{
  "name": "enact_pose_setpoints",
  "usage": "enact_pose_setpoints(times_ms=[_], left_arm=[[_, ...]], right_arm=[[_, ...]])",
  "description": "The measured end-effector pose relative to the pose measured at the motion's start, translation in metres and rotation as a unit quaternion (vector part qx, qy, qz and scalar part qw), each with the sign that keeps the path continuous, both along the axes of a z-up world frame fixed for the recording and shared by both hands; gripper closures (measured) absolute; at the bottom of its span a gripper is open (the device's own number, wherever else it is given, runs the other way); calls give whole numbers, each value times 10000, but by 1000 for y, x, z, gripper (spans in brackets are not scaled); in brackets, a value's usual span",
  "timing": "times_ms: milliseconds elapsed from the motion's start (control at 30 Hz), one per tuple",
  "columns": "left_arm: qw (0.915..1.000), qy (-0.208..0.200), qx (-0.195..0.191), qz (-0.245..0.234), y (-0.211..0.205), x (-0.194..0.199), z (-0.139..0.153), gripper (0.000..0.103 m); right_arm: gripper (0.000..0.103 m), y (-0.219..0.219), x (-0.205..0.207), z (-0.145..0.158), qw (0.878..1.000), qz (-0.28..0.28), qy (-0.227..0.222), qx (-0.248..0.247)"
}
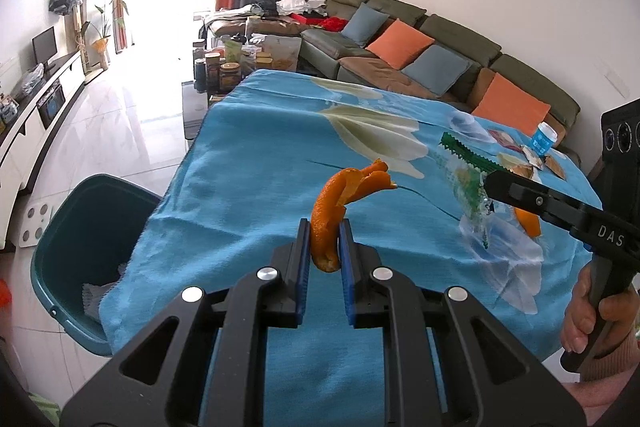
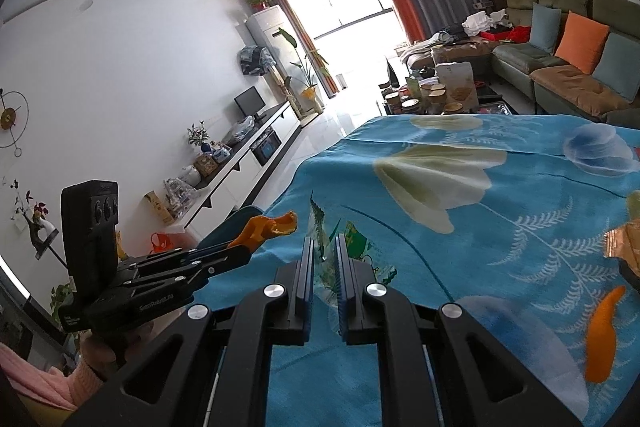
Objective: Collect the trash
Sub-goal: 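Lift the orange peel with the left tool while the right tool lifts the plastic bag, then carry the peel and the bag over the teal bin and open both tools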
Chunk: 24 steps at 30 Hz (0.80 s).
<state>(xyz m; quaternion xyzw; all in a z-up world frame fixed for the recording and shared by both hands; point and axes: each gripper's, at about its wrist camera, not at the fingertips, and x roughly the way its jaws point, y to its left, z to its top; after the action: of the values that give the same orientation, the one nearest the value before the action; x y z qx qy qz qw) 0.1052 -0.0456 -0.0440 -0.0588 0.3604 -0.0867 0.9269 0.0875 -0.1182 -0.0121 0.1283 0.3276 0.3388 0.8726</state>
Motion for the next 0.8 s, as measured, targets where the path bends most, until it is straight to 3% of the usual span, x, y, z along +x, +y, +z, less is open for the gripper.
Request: enact_pose_setpoints(times_ms=[800], left_arm=[[9981, -24, -48, 612, 54, -14, 0, 89]], right_arm=[[94, 62, 16, 1, 9972, 743, 90, 35]])
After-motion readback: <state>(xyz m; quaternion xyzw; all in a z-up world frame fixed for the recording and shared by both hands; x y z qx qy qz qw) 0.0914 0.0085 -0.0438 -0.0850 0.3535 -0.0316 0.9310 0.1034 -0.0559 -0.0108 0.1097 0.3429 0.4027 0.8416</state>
